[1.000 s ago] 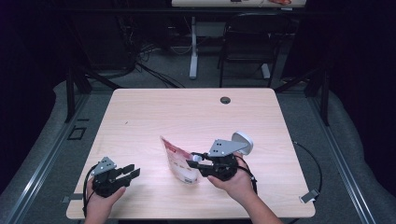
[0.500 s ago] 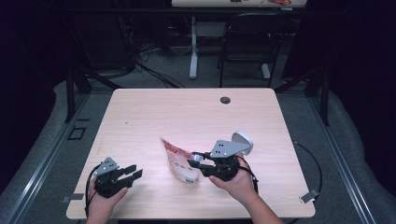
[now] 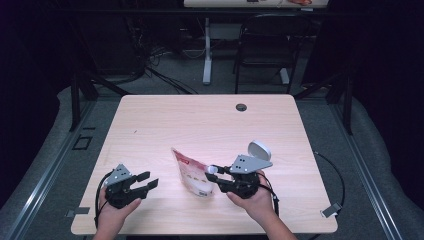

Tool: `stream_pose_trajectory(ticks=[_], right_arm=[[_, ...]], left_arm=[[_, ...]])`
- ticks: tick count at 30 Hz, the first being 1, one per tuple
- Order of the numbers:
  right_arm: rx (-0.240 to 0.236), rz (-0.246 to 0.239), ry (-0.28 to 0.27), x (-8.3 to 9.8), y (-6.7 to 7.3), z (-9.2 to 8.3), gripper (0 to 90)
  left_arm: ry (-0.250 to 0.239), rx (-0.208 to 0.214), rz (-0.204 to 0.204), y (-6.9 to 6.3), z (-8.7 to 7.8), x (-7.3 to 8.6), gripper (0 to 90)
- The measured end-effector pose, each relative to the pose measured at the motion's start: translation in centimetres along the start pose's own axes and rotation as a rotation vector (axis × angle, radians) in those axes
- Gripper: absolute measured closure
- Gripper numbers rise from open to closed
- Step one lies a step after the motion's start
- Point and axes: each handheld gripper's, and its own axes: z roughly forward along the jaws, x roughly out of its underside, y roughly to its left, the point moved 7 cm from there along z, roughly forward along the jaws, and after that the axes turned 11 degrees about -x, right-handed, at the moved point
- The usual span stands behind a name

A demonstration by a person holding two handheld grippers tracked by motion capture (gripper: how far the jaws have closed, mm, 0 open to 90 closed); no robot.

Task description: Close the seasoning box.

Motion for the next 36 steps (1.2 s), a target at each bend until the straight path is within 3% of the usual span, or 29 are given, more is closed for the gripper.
stream_pose_trajectory(ticks=[8, 21, 27, 36], right_arm=[[0.009, -0.006, 0.002, 0.7, 0.0, -0.1, 80.9], [0.068, -0.044, 0.033, 0.1, -1.0, -0.2, 82.5], [0.064, -0.044, 0.038, 0.0, -1.2, -0.2, 82.3], [0.069, -0.049, 0.046, 0.3, -1.1, -0.6, 80.6]], left_arm=[[-0.012, 0.045, 0.038, -1.6, 1.0, -2.1, 53.5], [-0.024, 0.075, 0.065, -3.3, 2.3, -3.9, 54.7], [-0.025, 0.094, 0.060, -3.6, 2.6, -4.6, 54.7], [-0.062, 0.115, 0.093, -4.3, 2.5, -6.2, 51.4]])
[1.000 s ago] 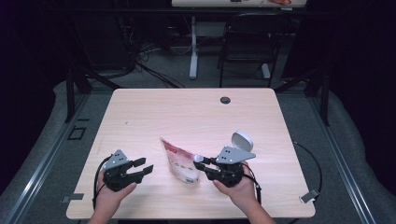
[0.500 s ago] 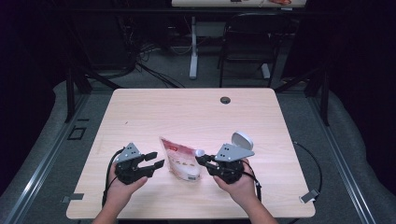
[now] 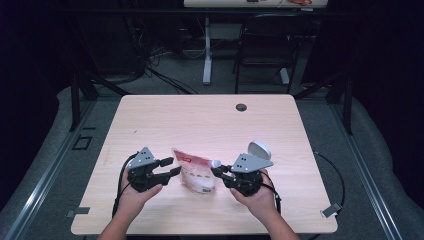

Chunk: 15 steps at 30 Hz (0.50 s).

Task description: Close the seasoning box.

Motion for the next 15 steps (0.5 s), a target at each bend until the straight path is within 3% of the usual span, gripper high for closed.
stream_pose_trajectory(ticks=[6, 10, 15], right_arm=[[0.007, 0.001, -0.010, 0.1, 0.0, -0.3, 79.6], [0.018, 0.009, -0.022, 0.1, -0.2, -0.6, 79.9], [0.032, 0.018, -0.019, 0.2, -0.4, -0.7, 79.5]], left_arm=[[-0.006, 0.019, 0.023, -0.3, 0.2, -0.8, 45.6], [-0.021, 0.052, 0.051, -1.1, 0.1, -1.2, 49.6], [-0.017, 0.051, 0.062, -1.5, -0.2, -1.1, 53.1]])
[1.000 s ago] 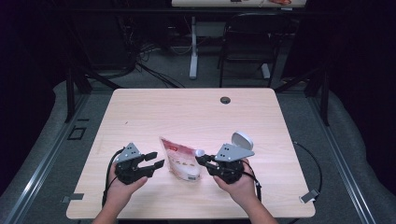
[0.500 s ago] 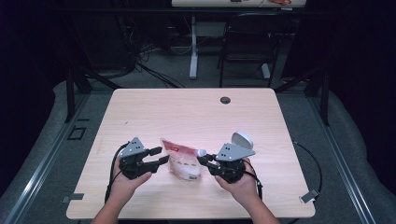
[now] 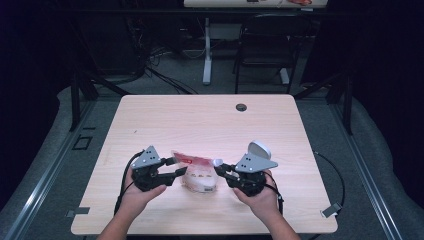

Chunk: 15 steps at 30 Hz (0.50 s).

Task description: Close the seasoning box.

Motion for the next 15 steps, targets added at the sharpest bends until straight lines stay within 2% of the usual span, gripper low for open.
stream_pose_trajectory(ticks=[4, 9, 15], right_arm=[[0.013, 0.005, 0.000, -0.1, -0.2, 0.1, 78.5], [0.035, 0.011, 0.010, -0.3, -0.5, 0.4, 75.4], [0.021, 0.031, 0.001, -0.3, -0.7, 0.5, 68.5]], left_arm=[[0.002, -0.010, 0.013, -0.2, -0.4, 0.2, 54.2], [-0.007, -0.011, -0.003, -0.4, -0.7, 0.4, 57.7], [-0.032, 0.002, 0.003, -0.8, -1.3, 0.5, 62.2]])
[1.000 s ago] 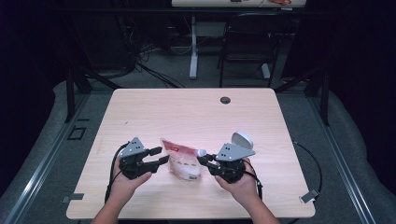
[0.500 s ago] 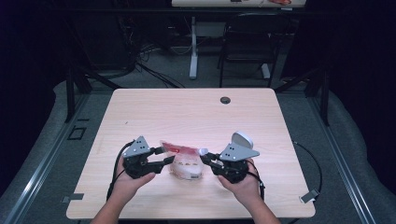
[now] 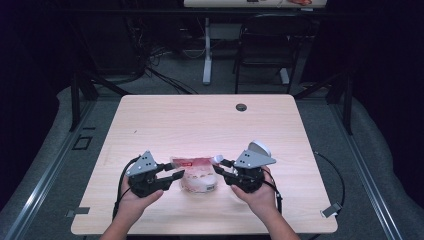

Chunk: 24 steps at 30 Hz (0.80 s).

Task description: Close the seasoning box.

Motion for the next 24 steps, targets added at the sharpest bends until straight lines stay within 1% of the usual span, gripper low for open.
stream_pose_trajectory(ticks=[2, 5, 8, 10, 14, 16, 24], right_arm=[[-0.005, 0.004, -0.005, 0.0, 0.0, 0.0, 63.7], [0.002, -0.006, -0.016, -0.2, -0.1, -0.1, 58.2], [-0.005, -0.002, -0.022, -0.2, -0.2, -0.4, 57.4], [-0.014, 0.005, -0.031, -0.3, -0.2, -0.5, 56.4], [-0.025, 0.006, -0.034, -0.4, -0.1, -0.8, 55.5], [-0.022, 0.002, -0.034, -0.6, -0.1, -0.9, 55.1], [-0.031, -0.006, -0.036, -1.4, 0.0, -1.0, 54.5]], left_arm=[[-0.011, -0.002, -0.007, 0.0, 0.0, 0.1, 63.0], [-0.013, -0.001, -0.016, 0.1, 0.1, 0.2, 63.5], [-0.006, -0.001, -0.011, 0.1, 0.2, 0.3, 62.3], [0.008, -0.008, 0.000, 0.1, 0.3, 0.5, 61.9], [0.010, -0.003, -0.011, 0.0, 0.6, 0.7, 61.8], [0.009, -0.003, -0.014, 0.0, 0.7, 0.8, 61.9], [0.011, -0.003, -0.018, 0.1, 0.8, 1.0, 60.9]])
